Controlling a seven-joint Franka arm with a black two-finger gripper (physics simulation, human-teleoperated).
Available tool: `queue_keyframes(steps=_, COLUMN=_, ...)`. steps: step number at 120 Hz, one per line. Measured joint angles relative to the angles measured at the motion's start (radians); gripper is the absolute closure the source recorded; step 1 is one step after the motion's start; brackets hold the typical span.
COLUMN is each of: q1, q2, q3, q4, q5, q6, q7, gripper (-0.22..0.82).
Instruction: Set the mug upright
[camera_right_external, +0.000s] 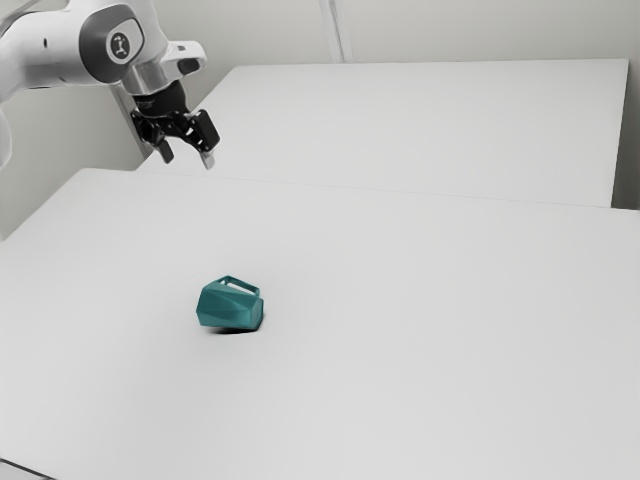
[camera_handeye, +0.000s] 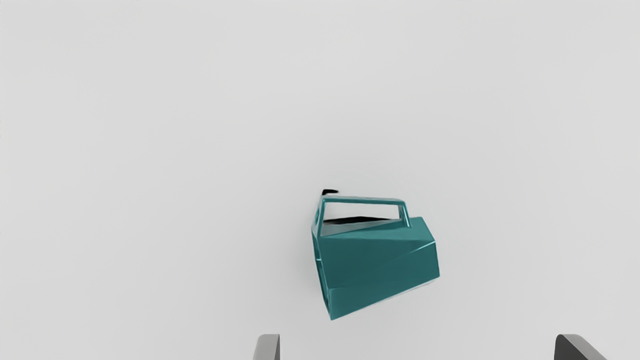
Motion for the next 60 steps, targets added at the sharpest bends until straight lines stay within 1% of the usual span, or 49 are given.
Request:
queue_keyframes(steps=42, q1=-0.002, q2=-0.001, q3=0.002, q4=-0.015, q5=-0.002, q6=0.008, q7=0.020, gripper=0.00)
queue_keyframes(steps=53, q1=0.000, q2=-0.008, q3=0.020, q4=-0.034, q5=-0.042, q6=0.009, q7=0.024, gripper=0.00)
queue_keyframes(steps=60, q1=0.007, q2=-0.010, q3=0.053, q4=-0.059, q5=-0.109, q6=0.009, q7=0.045, gripper=0.00)
